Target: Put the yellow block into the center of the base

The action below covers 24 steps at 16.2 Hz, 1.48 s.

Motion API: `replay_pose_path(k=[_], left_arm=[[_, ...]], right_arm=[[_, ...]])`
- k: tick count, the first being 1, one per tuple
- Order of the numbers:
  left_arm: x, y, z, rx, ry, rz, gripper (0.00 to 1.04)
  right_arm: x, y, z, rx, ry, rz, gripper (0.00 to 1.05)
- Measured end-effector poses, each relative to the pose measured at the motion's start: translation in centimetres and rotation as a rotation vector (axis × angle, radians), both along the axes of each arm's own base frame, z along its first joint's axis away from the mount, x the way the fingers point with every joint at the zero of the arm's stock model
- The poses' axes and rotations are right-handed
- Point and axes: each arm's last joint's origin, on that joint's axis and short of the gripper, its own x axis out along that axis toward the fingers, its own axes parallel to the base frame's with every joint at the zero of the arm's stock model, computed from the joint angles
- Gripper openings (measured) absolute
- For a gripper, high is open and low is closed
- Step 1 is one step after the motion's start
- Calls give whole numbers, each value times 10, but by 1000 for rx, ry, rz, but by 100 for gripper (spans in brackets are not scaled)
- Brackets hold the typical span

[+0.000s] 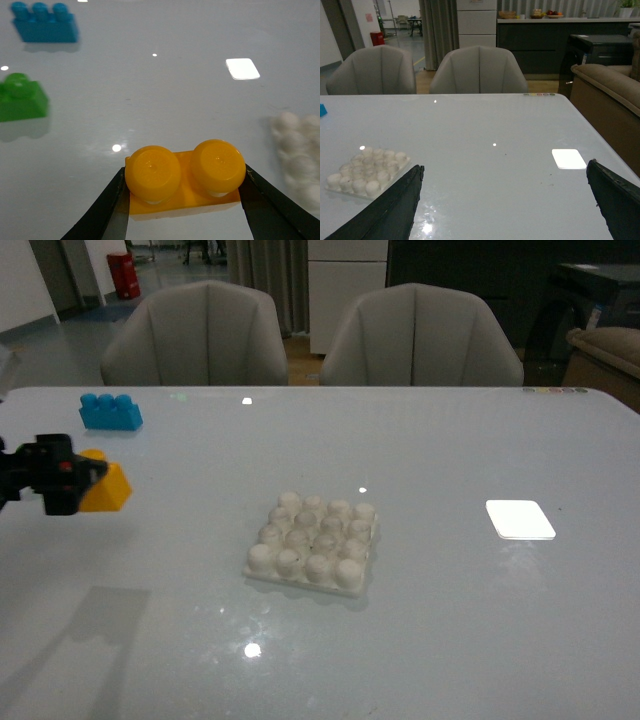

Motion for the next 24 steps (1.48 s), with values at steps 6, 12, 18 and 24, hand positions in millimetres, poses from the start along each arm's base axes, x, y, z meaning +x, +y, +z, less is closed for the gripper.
replay_pose_path(k=[6,12,18,24], left_arm=[[-25,-142,12,-19,-41,-174,57],[-8,-191,-24,-12,0,-155,57],[13,-183,-50,28,13,-122,57],[13,-185,-51,42,9,-159,57]], right_arm=[[0,0,0,0,0,0,98],[0,0,0,0,0,0,98],[0,0,0,0,0,0,98],[0,0,0,0,0,0,98]])
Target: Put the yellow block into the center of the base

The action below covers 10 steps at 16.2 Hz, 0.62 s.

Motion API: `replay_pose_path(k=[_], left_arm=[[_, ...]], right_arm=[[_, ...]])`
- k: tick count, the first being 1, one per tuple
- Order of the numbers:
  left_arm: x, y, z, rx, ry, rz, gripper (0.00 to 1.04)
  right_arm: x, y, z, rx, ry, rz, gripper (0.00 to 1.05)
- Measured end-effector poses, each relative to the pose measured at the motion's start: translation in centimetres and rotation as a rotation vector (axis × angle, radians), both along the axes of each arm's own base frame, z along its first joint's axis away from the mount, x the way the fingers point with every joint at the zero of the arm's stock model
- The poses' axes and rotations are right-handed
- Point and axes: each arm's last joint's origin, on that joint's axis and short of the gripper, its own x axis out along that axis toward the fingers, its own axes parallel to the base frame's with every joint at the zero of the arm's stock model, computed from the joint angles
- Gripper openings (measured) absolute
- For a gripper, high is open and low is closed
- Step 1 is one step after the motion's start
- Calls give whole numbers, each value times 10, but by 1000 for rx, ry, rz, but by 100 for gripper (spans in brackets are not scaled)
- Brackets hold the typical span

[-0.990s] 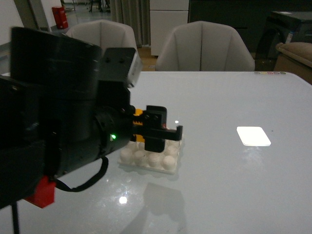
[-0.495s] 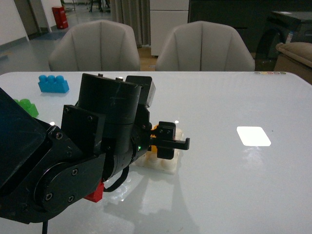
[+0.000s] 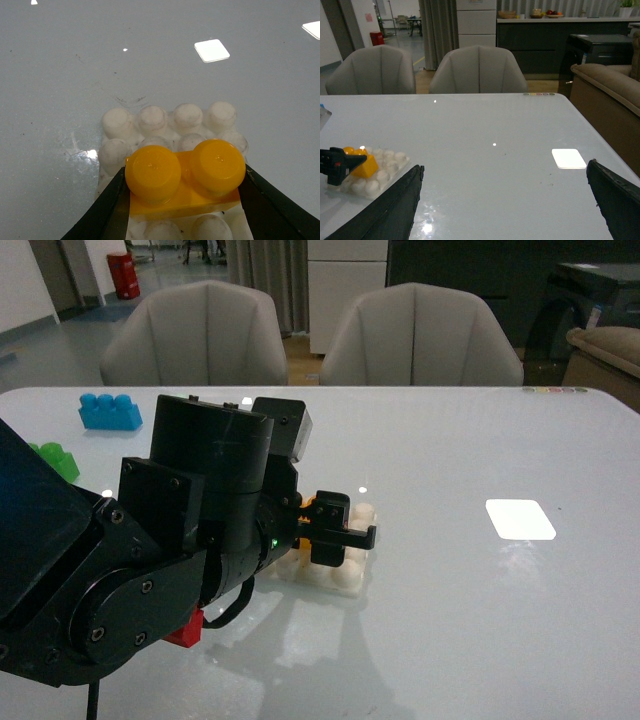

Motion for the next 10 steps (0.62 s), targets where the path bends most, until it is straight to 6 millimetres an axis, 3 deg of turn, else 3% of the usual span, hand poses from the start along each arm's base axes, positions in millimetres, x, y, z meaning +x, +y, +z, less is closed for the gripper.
replay_pose_path(k=[5,9,10], left_arm=[[1,-3,-14,29,51,-54,56],[3,-3,-13,26,63,-61,56],[3,-3,-13,20,64,-61,62]], right_arm=[[0,0,0,0,0,0,98],[0,0,0,0,0,0,98],[0,0,0,0,0,0,98]])
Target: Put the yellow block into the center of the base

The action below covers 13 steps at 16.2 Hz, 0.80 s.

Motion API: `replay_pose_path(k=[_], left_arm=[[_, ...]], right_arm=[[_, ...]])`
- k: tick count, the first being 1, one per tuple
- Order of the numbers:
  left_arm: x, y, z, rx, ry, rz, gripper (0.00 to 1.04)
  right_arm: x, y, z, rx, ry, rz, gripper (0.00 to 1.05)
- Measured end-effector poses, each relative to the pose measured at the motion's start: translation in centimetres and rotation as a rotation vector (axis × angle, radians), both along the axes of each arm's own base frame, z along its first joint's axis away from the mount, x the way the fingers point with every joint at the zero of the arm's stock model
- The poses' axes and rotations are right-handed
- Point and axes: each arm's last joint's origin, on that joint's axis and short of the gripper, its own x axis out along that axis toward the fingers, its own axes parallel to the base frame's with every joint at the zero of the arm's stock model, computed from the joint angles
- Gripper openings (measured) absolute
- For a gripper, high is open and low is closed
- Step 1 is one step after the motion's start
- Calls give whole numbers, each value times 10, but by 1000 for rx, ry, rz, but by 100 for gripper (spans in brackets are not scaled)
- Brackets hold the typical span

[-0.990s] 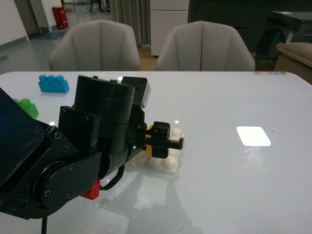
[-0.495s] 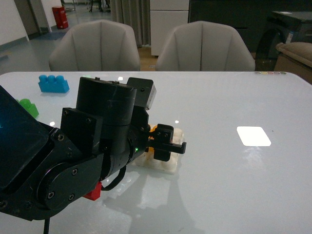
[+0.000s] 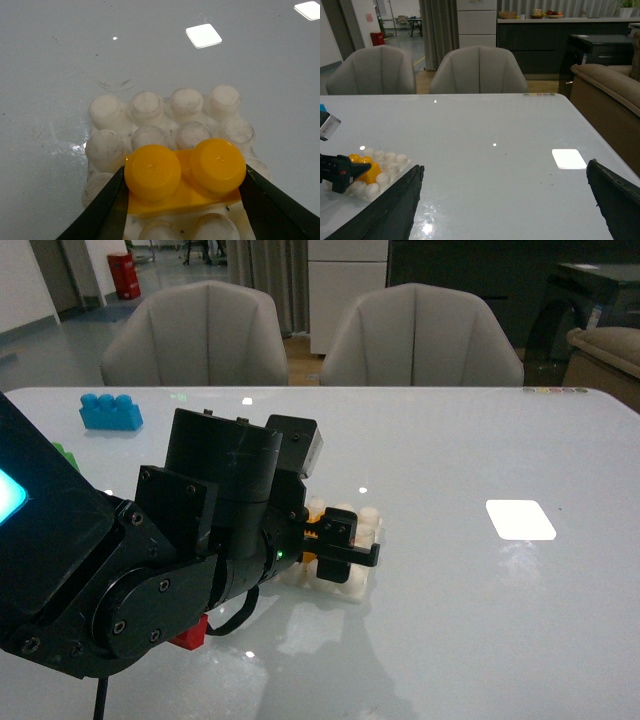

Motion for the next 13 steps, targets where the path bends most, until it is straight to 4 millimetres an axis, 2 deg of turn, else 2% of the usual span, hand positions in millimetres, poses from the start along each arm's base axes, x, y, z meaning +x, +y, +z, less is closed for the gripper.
replay_pose_path(k=[1,4,5,9,12,13], left_arm=[[0,0,1,-11,1,-4,76],[1,-1,9,-63,-10,1,100],[2,-1,15,-74,-27,6,99],[4,1,60,-146,-125,27,98],[-9,8,92,-193,-198,27,98],[-20,12,110,-212,-253,29,98]], right_arm=[[0,0,0,0,0,0,98],[0,0,0,0,0,0,98],[0,0,0,0,0,0,98],[0,0,0,0,0,0,98],[0,0,0,0,0,0,98],[0,0,0,0,0,0,98]])
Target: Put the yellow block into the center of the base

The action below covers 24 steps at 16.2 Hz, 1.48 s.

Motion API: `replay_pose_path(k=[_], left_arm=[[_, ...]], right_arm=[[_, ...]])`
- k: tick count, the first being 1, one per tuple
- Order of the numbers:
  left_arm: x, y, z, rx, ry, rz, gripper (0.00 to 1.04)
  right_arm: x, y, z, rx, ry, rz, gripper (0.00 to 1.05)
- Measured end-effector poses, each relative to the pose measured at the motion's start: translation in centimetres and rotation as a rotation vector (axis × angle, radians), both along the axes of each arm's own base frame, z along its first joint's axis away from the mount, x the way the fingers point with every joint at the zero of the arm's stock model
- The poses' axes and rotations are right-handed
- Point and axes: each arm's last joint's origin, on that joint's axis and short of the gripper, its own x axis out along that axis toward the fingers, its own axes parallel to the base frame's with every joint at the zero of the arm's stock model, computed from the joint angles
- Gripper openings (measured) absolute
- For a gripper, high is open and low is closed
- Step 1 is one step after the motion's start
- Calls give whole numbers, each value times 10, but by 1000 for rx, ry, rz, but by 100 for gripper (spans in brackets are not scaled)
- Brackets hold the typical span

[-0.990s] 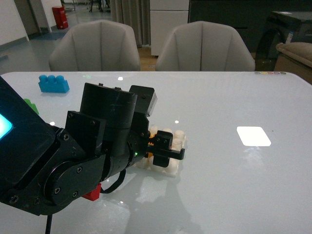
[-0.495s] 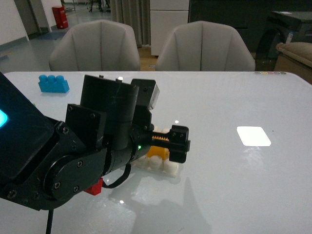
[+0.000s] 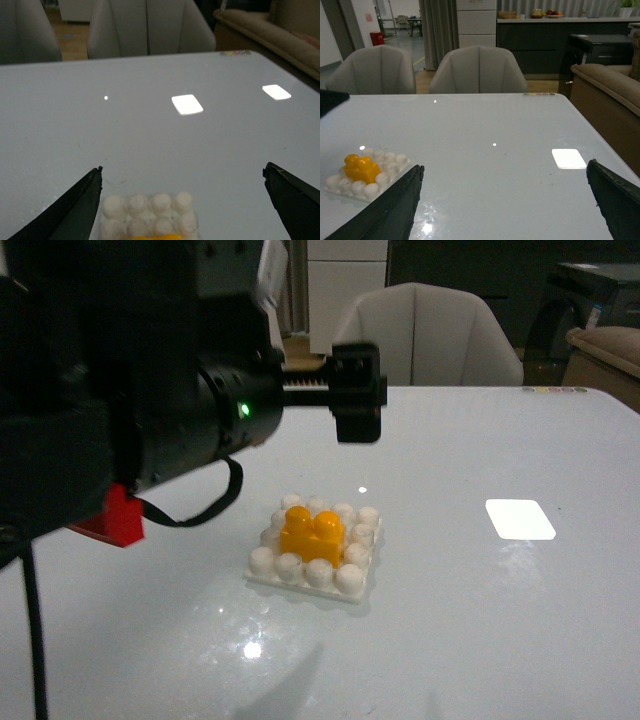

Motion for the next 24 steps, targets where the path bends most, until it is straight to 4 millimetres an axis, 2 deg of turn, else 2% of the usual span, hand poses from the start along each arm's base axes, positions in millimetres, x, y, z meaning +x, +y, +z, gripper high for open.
replay_pose_path(k=[2,4,7,9,10,11,13,14,17,18,23,24], left_arm=[[-20,9,26,-29,-79,24,98],[-43,21,42,-53,-123,36,98],[-91,53,57,-68,-139,79,98],[-122,73,77,-84,-192,104,98],[-136,79,88,-50,-213,176,92],[-146,92,89,4,-241,312,80],[-159,118,60,84,-199,405,56],[-166,126,50,96,-189,395,44],[-184,144,38,84,-215,391,5],[-188,148,32,91,-205,393,2],[-206,161,17,91,-206,391,2],[-210,170,14,91,-203,385,2]], right_arm=[[0,0,0,0,0,0,98],[0,0,0,0,0,0,98],[0,0,0,0,0,0,98],[0,0,0,0,0,0,98],[0,0,0,0,0,0,98],[0,0,0,0,0,0,98],[0,0,0,0,0,0,98],[0,0,0,0,0,0,98],[0,0,0,0,0,0,98],[0,0,0,0,0,0,98],[0,0,0,0,0,0,98],[0,0,0,0,0,0,98]])
